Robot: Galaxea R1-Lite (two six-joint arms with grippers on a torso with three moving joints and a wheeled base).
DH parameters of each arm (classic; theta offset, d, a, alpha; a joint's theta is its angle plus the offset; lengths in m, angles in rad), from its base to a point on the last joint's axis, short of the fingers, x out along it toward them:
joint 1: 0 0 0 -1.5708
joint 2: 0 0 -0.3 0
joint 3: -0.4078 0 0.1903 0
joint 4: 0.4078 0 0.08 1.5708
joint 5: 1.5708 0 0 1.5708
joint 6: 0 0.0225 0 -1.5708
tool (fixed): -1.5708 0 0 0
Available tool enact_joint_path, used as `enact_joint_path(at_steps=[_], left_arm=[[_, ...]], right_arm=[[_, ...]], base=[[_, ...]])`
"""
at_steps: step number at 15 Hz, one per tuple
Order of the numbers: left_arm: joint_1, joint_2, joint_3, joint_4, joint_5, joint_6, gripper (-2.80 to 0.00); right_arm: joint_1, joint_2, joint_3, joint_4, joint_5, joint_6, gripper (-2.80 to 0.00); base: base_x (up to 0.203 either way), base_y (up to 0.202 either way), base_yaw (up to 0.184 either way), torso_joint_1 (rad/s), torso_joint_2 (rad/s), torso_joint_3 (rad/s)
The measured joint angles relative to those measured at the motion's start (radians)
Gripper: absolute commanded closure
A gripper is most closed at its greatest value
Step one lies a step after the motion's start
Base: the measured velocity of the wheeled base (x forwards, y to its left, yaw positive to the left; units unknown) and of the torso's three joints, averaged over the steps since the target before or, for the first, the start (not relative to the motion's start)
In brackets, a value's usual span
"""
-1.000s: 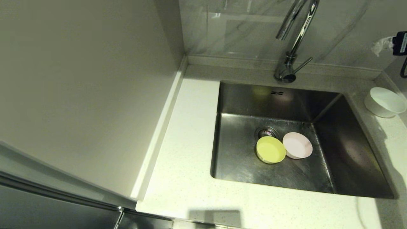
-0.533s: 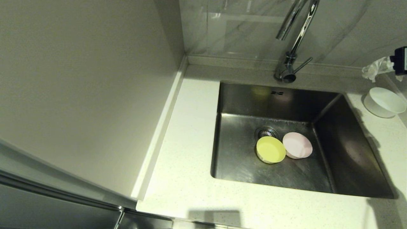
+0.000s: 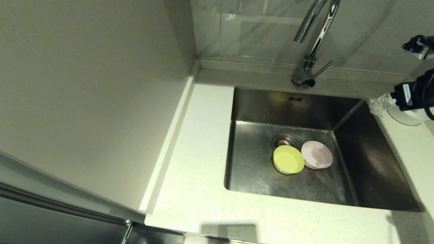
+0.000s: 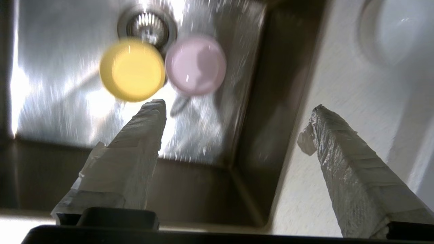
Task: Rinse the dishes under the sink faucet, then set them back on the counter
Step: Put a bowl back to the table from the sink
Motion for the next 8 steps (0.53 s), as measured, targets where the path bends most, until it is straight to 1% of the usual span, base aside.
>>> enact_joint_path(at_steps=[2,4,5,7,8], left_arm=[[0.000,0.000,0.000,0.000,0.000,0.000,0.00],[0.000,0.000,0.000,0.000,0.000,0.000,0.00],[0.000,0.000,0.000,0.000,0.000,0.000,0.00],[0.000,0.000,0.000,0.000,0.000,0.000,0.00],[0.000,0.000,0.000,0.000,0.000,0.000,0.00]], right_arm=[[0.020,0.013,0.033,0.001,-0.008,0.006,-2.80],[0.031,0.040,0.038,-0.043,0.016,0.002,-2.80],[0.041,0.057,0.047,-0.096,0.046,-0.012,-2.80],[0.057,0.094,0.102,-0.198,0.103,-0.076,-2.80],[0.062,0.121,0.132,-0.261,0.117,-0.110,-2.80]], base=[[0.000,0.000,0.000,0.000,0.00,0.000],[0.000,0.000,0.000,0.000,0.00,0.000],[0.000,0.000,0.000,0.000,0.00,0.000],[0.000,0.000,0.000,0.000,0.00,0.000],[0.000,0.000,0.000,0.000,0.00,0.000]])
